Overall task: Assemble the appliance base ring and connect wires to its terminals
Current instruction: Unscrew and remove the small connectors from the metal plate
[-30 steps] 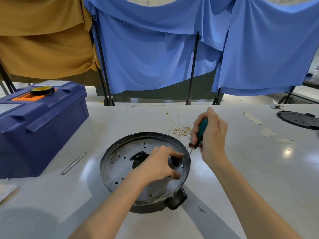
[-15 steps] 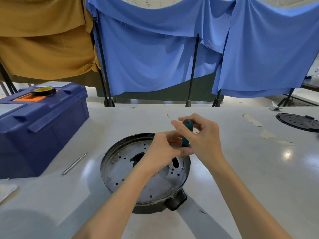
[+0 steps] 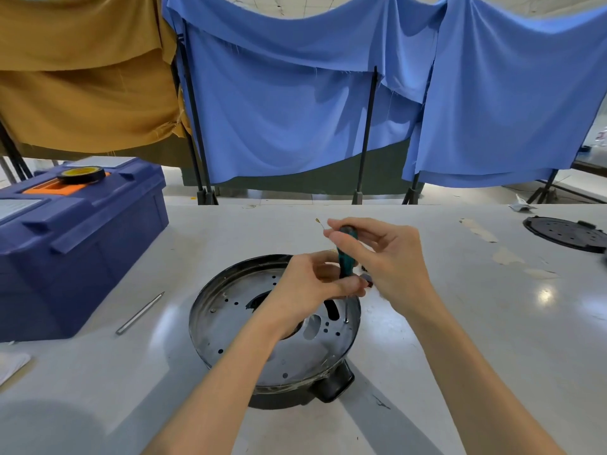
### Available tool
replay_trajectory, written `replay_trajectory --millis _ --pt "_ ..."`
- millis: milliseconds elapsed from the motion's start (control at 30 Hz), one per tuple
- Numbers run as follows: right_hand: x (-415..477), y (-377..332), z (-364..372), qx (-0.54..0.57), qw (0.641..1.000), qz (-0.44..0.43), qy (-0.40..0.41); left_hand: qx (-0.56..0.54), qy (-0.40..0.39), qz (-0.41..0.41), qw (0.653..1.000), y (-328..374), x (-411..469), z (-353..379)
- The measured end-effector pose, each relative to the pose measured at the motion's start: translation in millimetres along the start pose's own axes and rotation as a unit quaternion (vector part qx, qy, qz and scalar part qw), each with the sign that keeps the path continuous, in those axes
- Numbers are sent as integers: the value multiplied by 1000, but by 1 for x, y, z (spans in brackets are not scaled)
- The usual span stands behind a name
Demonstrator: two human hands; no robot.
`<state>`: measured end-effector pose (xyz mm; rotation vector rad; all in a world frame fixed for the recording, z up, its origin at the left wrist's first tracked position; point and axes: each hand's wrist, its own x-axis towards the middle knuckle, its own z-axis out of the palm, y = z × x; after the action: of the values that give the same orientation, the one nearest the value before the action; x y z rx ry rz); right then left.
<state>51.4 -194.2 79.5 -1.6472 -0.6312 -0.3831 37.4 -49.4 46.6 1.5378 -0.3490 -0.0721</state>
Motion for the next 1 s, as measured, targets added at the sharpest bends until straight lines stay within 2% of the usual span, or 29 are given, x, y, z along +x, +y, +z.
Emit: replay_trajectory --millis 100,233,267,400,433,500,567,633,700,767,833,900,933,1000 --pt "-4 3 9 -47 996 -1 76 24 10 8 1000 0 3 5" --pt "-8 2 17 -112 979 9 173 9 -38 -10 999 3 4 7" --pt "-6 0 14 -115 980 8 161 10 -46 -12 999 2 4 6" --pt "-1 -7 -2 -44 999 8 -18 -19 -64 -15 998 1 3 3" --pt "-2 -7 -3 -39 999 7 -31 -26 -61 -15 998 1 3 2" --pt "-2 -5 -3 -53 999 -3 6 -40 -41 -19 998 2 4 5" --pt "-6 -2 1 -99 991 -24 84 -44 -9 -14 999 1 5 11" --pt "-9 -1 6 -198 964 -68 166 -50 3 -5 999 0 8 17" --pt "-8 -4 8 -263 938 -81 209 -50 -11 -11 999 0 9 19" --pt "-5 -10 1 -264 949 -53 166 -50 -35 -19 998 0 9 15" --pt "-2 -14 -8 -174 984 7 50 -58 -41 -20 997 -2 8 9" --pt "-3 -16 -11 -91 995 29 -38 -66 -38 -20 997 -4 7 4" --pt "-5 -15 -10 -72 996 26 -47 -69 -37 -21 997 -4 6 3" --pt "-5 -12 -8 -93 996 13 1 -72 -27 -22 997 -4 6 4"
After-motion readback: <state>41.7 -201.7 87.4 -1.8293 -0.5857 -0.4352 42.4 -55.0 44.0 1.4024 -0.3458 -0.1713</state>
